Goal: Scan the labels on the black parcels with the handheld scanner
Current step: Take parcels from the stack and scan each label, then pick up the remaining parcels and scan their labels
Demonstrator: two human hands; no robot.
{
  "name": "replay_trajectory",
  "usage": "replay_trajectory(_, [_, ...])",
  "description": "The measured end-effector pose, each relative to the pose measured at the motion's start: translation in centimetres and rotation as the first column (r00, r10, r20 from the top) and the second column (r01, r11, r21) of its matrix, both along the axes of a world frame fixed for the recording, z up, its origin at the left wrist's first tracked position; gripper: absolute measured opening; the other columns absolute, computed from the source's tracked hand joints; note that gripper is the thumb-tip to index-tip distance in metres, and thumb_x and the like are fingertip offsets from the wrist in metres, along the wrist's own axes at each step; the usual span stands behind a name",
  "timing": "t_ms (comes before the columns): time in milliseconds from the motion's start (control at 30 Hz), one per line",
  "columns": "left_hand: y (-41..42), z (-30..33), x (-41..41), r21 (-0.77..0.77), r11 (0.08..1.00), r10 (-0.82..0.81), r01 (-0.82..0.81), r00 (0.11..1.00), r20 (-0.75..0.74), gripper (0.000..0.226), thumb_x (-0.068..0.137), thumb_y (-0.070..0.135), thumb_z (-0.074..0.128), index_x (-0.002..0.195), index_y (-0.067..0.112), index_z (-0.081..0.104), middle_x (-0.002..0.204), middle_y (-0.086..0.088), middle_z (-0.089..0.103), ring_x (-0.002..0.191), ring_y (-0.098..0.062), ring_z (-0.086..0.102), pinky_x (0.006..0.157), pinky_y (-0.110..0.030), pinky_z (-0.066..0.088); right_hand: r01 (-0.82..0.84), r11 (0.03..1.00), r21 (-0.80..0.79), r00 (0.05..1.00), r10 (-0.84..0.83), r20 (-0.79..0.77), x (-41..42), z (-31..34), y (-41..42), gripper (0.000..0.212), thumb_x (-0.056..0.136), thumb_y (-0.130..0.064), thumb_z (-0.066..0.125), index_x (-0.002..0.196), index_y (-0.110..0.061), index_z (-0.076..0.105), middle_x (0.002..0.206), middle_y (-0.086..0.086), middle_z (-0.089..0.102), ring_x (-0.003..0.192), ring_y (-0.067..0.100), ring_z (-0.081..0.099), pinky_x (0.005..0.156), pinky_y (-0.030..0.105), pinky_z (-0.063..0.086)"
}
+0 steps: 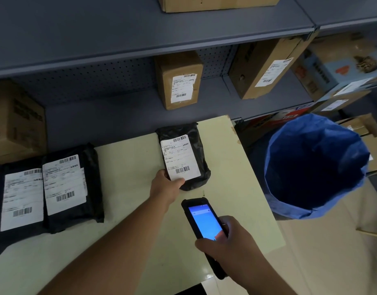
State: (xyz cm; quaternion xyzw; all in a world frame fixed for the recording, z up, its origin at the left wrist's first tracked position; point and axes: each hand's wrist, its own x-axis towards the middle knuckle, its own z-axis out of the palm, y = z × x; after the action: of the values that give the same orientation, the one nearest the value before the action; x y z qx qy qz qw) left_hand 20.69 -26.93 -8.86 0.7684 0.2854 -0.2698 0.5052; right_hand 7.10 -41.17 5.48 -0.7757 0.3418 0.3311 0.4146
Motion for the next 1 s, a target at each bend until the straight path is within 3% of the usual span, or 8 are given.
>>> replay_trajectory(133, [1.9, 0.1, -0.6, 0.084, 0.993, -0.089, 0.087, 0.996, 0.027, 0.069, 0.086, 0.032, 0.079, 0.146, 0.015, 0.05, 0.144, -0.007, 0.058, 0.108, -0.024, 0.061, 0.085, -0.032, 0.048, -0.01, 1.0, 0.002, 1.0, 0.01, 0.017, 0.1, 0.4, 1.2, 0.063, 0.075, -0.04, 0.082, 0.129, -0.026, 0.054, 0.097, -0.005, 0.066, 0.083, 0.008, 0.067, 0.07, 0.023, 0.053])
replay_trajectory(200, [3.3, 0.2, -1.0, 0.129, 0.978, -0.17, 0.162, 0.984, 0.052, 0.079, 0.085, 0.039, 0.078, 0.152, 0.017, 0.044, 0.151, -0.01, 0.049, 0.123, -0.028, 0.059, 0.095, -0.036, 0.052, -0.006, 1.0, -0.001, 0.999, 0.006, 0.031, 0.1, 0.5, 2.0, 0.059, 0.075, -0.039, 0.082, 0.126, -0.026, 0.056, 0.098, -0.004, 0.068, 0.082, 0.008, 0.067, 0.068, 0.024, 0.052])
replay_trajectory(300, [5.2, 0.7, -1.8, 0.158, 0.965, -0.226, 0.211, 0.971, 0.081, 0.08, 0.085, 0.044, 0.076, 0.154, 0.021, 0.042, 0.152, -0.01, 0.047, 0.132, -0.03, 0.056, 0.105, -0.039, 0.049, -0.015, 1.0, 0.01, 0.999, 0.015, 0.034, 0.2, 0.9, 3.5, 0.054, 0.075, -0.038, 0.083, 0.121, -0.027, 0.057, 0.1, -0.002, 0.068, 0.083, 0.01, 0.068, 0.069, 0.025, 0.054])
replay_trajectory(467, [8.8, 1.7, -3.5, 0.18, 0.965, -0.213, 0.192, 0.972, 0.101, 0.071, 0.088, 0.041, 0.075, 0.151, 0.026, 0.045, 0.151, -0.005, 0.047, 0.13, -0.027, 0.058, 0.105, -0.036, 0.048, -0.064, 0.997, 0.039, 0.997, 0.062, 0.055, -0.2, 1.6, 6.6, 0.042, 0.076, -0.037, 0.083, 0.109, -0.031, 0.058, 0.101, 0.0, 0.071, 0.078, 0.011, 0.069, 0.063, 0.023, 0.053])
replay_trajectory(633, [13.3, 2.8, -5.3, 0.173, 0.978, -0.144, 0.12, 0.98, 0.136, 0.068, 0.088, 0.039, 0.075, 0.149, 0.027, 0.048, 0.147, -0.004, 0.049, 0.124, -0.022, 0.059, 0.093, -0.03, 0.046, -0.127, 0.991, 0.043, 0.99, 0.124, 0.066, -0.6, 2.0, 10.3, 0.043, 0.077, -0.038, 0.084, 0.111, -0.031, 0.058, 0.104, 0.001, 0.07, 0.078, 0.011, 0.068, 0.059, 0.022, 0.05])
replay_trajectory(733, [16.5, 3.1, -6.8, 0.202, 0.975, -0.13, 0.099, 0.98, 0.149, 0.068, 0.09, 0.04, 0.074, 0.151, 0.026, 0.046, 0.15, -0.005, 0.047, 0.131, -0.021, 0.056, 0.098, -0.029, 0.044, -0.168, 0.984, 0.057, 0.984, 0.164, 0.061, -0.7, 2.2, 13.0, 0.045, 0.076, -0.038, 0.083, 0.111, -0.031, 0.057, 0.104, 0.001, 0.069, 0.083, 0.014, 0.07, 0.065, 0.026, 0.053])
replay_trajectory(867, [20.5, 3.6, -8.3, 0.21, 0.977, -0.058, 0.026, 0.987, 0.147, 0.069, 0.089, 0.041, 0.076, 0.149, 0.024, 0.046, 0.143, -0.004, 0.049, 0.121, -0.02, 0.058, 0.099, -0.034, 0.05, -0.225, 0.972, 0.07, 0.973, 0.221, 0.065, -1.0, 2.5, 16.4, 0.046, 0.072, -0.042, 0.082, 0.109, -0.033, 0.057, 0.104, 0.0, 0.069, 0.084, 0.014, 0.071, 0.068, 0.028, 0.056])
replay_trajectory(1000, [23.7, 3.6, -9.2, 0.199, 0.978, 0.027, -0.061, 0.985, 0.169, 0.064, 0.087, 0.035, 0.077, 0.144, 0.024, 0.051, 0.135, -0.002, 0.051, 0.107, -0.014, 0.056, 0.073, -0.021, 0.045, -0.275, 0.958, 0.074, 0.96, 0.27, 0.075, -1.2, 2.6, 19.1, 0.048, 0.071, -0.043, 0.081, 0.111, -0.033, 0.057, 0.104, 0.0, 0.07, 0.082, 0.014, 0.07, 0.066, 0.027, 0.054])
